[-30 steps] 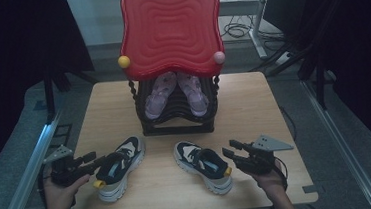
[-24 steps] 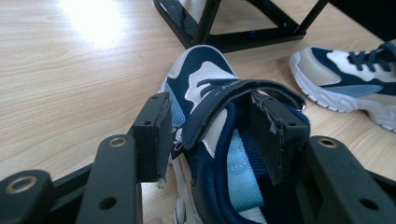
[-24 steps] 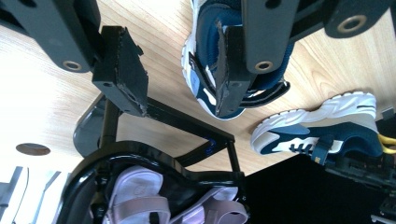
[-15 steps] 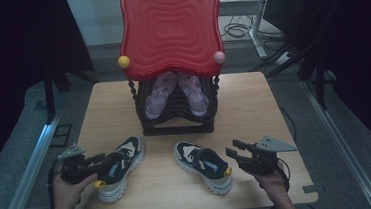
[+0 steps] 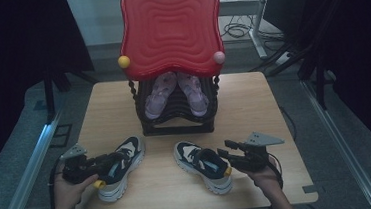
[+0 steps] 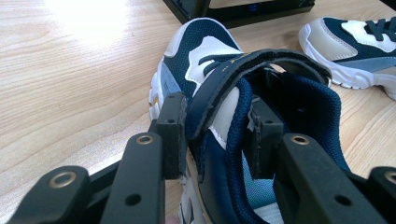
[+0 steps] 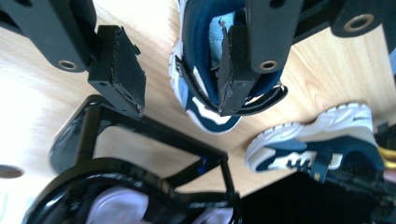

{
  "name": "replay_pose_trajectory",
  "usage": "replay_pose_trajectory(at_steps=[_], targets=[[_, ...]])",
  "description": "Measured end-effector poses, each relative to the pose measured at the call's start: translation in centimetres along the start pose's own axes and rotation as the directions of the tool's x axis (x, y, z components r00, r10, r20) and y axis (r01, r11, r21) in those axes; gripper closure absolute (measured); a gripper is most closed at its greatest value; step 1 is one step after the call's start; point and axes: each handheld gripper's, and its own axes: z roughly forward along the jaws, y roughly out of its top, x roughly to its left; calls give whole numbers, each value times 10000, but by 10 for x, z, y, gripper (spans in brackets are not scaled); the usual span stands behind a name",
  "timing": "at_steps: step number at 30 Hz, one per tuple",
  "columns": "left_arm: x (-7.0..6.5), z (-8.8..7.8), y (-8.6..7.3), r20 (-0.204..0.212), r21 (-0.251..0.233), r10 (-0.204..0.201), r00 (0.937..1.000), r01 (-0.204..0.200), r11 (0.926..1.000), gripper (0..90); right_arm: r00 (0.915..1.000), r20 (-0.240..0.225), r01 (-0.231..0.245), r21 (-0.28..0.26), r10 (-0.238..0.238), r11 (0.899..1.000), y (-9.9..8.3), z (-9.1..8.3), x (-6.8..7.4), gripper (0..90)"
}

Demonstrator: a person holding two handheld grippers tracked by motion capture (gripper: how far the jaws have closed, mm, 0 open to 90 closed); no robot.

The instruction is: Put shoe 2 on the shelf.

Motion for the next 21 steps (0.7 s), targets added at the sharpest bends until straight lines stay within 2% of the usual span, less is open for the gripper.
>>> replay_pose_trajectory(at_steps=[5,10,15,21], targets=[[-1,0,-1,-41,-32,85,10000,-85,10000,664,9984,-560,-23,853,71,9964,11,13,-1,507],[-1,0,-1,-67,-56,117,9999,-117,9999,669,9971,-756,174,1593,-54,9871,13,27,0,506],[-1,0,-1,-89,-62,104,9999,-105,9999,671,9930,-1180,231,1950,1,9805,15,35,-1,506],[-1,0,-2,-113,-94,75,9999,-76,9999,671,9916,-1295,368,2352,-62,9713,16,43,-1,507]])
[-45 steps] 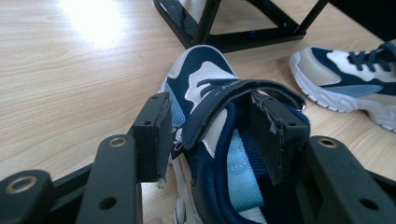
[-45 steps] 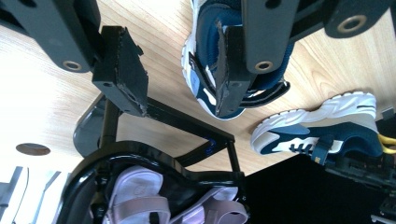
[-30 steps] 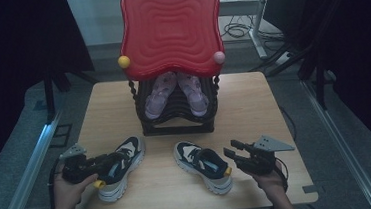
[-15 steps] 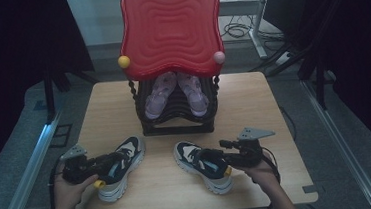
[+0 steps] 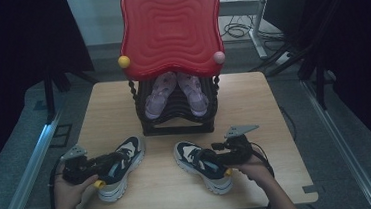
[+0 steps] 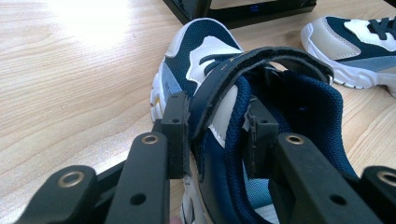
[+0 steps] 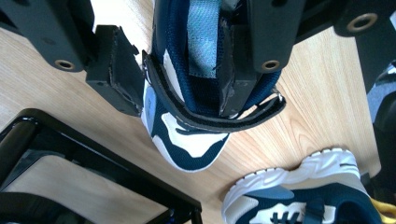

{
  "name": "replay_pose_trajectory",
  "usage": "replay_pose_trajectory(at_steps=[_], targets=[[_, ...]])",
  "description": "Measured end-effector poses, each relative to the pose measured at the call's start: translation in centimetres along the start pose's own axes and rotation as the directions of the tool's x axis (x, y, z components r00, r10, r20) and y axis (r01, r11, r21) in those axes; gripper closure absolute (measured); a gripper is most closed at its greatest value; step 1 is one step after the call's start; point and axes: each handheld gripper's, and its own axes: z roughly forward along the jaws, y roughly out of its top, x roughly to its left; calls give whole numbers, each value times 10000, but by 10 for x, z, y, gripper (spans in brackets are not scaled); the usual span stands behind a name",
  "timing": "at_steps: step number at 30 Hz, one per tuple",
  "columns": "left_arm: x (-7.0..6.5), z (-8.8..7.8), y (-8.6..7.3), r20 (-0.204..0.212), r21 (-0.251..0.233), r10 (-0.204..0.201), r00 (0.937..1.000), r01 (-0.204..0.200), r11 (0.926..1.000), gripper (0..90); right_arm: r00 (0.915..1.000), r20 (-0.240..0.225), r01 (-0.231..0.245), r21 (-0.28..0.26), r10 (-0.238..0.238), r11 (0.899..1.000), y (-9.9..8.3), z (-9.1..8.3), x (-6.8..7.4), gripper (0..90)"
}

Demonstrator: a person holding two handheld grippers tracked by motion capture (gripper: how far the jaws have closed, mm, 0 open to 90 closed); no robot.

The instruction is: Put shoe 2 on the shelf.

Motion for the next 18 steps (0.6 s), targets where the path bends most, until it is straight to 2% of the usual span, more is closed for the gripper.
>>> replay_pose_trajectory(at_steps=[18], targets=[[1,0,-1,30,-92,-99,9999,99,9999,669,9996,-291,89,754,-67,9971,8,5,-3,526]])
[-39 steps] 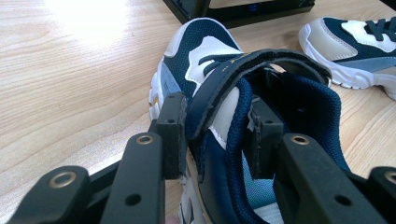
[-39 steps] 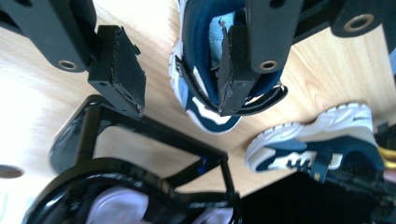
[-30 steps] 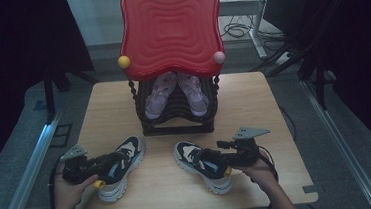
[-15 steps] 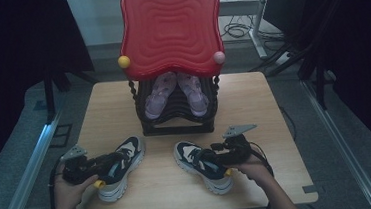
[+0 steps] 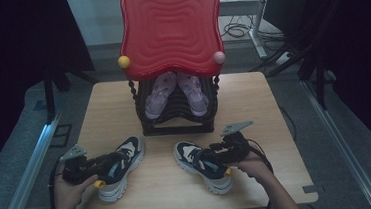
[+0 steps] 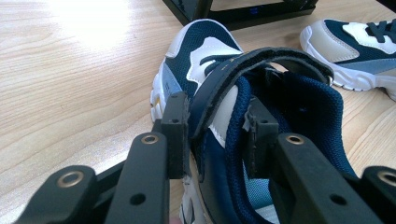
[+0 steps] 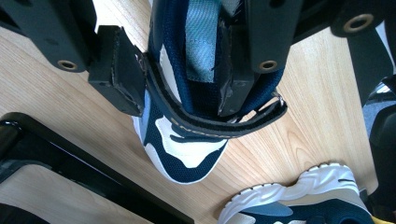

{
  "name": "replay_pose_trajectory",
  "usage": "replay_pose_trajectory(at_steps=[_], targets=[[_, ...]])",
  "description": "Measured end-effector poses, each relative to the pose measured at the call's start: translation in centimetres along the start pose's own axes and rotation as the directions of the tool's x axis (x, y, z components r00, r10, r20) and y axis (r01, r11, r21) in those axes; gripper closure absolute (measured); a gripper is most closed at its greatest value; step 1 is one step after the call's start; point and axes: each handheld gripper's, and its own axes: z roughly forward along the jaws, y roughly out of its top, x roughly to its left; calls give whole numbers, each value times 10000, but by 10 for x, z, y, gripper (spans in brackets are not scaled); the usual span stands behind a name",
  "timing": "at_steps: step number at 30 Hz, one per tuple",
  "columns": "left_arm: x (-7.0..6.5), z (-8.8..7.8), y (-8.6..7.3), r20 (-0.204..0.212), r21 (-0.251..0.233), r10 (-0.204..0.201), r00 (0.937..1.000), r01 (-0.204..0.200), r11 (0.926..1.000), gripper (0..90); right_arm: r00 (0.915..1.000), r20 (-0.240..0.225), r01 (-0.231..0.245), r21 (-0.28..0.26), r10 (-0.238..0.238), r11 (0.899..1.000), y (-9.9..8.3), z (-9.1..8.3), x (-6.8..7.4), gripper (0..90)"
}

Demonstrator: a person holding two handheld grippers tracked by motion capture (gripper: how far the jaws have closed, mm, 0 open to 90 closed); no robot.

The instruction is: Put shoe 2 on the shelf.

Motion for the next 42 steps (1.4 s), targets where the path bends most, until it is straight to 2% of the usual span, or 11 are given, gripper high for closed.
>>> replay_pose_trajectory(at_steps=[4,7,9,15,18,23,33,38,42], targets=[[0,0,0,-20,-2,-5,10000,5,10000,668,9997,232,-44,255,39,9997,-1,0,0,554],[0,0,0,-26,-4,-12,10000,12,10000,668,9985,552,-45,446,21,9990,-2,2,-1,618],[0,0,0,-23,-5,-12,10000,12,10000,668,9990,393,-214,512,194,9985,-2,4,-3,636],[0,0,0,-11,-12,-39,10000,39,10000,668,9996,259,54,363,-63,9993,-1,7,-5,637],[0,0,0,-8,-32,-40,10000,40,10000,669,9998,160,125,358,-131,9993,-1,11,-5,666],[-1,0,-1,-52,-75,-51,10000,50,10000,671,9995,276,143,327,-152,9994,-1,10,-4,711],[-1,-1,-4,-146,-376,-233,9996,228,9990,687,9977,646,217,-203,-204,9996,-10,5,2,727],[0,-5,-6,-299,-685,-355,9989,334,9971,689,9971,731,-132,-853,195,9963,-19,-3,0,727],[3,-9,-8,43,-965,-671,9977,672,9931,689,9962,636,-494,-1511,595,9873,-26,-11,-2,727]])
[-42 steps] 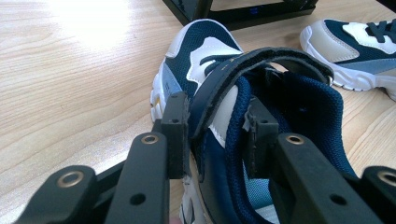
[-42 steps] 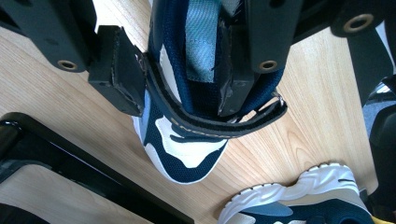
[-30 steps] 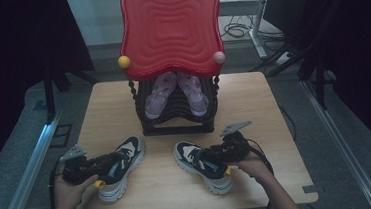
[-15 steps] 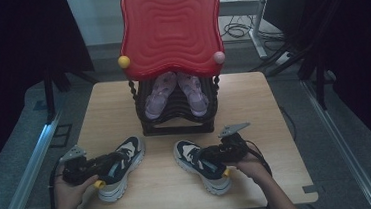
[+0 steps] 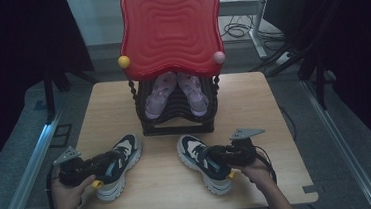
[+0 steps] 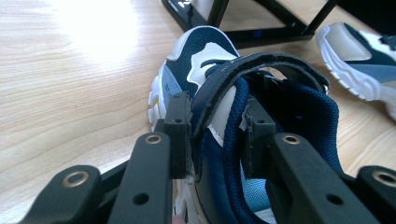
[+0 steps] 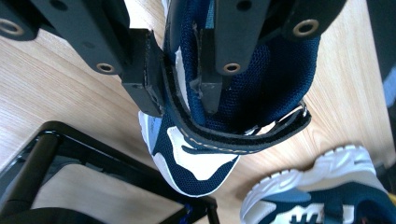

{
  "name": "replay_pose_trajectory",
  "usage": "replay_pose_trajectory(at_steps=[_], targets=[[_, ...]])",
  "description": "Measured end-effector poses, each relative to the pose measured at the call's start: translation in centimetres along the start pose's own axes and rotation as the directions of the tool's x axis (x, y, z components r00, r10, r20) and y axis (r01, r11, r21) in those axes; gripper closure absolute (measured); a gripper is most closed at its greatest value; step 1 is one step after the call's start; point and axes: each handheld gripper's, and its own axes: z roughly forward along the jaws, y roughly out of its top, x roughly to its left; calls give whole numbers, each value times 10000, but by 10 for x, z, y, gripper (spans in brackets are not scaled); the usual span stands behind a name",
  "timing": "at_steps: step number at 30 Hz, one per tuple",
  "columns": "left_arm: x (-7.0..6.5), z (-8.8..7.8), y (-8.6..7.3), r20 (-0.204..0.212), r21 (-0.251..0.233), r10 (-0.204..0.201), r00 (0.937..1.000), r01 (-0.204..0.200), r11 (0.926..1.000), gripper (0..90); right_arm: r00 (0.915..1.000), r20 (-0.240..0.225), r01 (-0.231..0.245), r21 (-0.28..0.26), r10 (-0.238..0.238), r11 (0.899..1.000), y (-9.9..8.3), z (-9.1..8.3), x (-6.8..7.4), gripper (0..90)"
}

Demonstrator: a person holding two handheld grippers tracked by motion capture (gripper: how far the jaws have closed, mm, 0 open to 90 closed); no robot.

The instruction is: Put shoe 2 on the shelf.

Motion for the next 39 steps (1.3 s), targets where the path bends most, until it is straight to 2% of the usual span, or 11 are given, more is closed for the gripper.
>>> replay_pose_trajectory(at_steps=[3,6,12,16,19,21,28,32,36,39], targets=[[0,-1,0,303,-109,-196,9993,200,9997,688,9996,-12,-280,-463,280,9985,-4,-6,-1,727],[-1,-3,-1,383,-222,-300,9988,309,9993,687,9988,-95,-490,-968,483,9941,-9,-11,-2,728],[-2,-8,0,807,-641,-693,9943,746,9952,685,9951,-178,-984,-1877,968,9773,-19,-22,-3,727],[-4,-12,0,1167,-924,-979,9883,1089,9897,684,9906,-346,-1368,-2464,1323,9595,-26,-29,-4,727],[-6,-16,0,1278,-1185,-1083,9859,1236,9852,684,9888,-383,-1491,-2620,1441,9535,-29,-33,-4,726],[-7,-18,1,1303,-1248,-1064,9857,1228,9846,683,9889,-284,-1480,-2820,1459,9479,-31,-37,-4,725],[-6,-23,-1,1295,-1373,-1131,9851,1308,9819,680,9830,-397,-1827,-3036,1791,9351,-41,-51,-6,725],[-2,-28,-3,1247,-1551,-1227,9846,1414,9777,680,9773,-365,-2087,-3339,2087,9192,-47,-61,-8,725],[2,-33,-4,1429,-1693,-1472,9787,1707,9707,677,9746,-122,-2136,-3519,2237,9113,-50,-69,-12,725],[4,-35,-4,1486,-1864,-1631,9753,1896,9640,677,9697,-1,-2260,-3804,2444,8968,-52,-75,-14,726]])
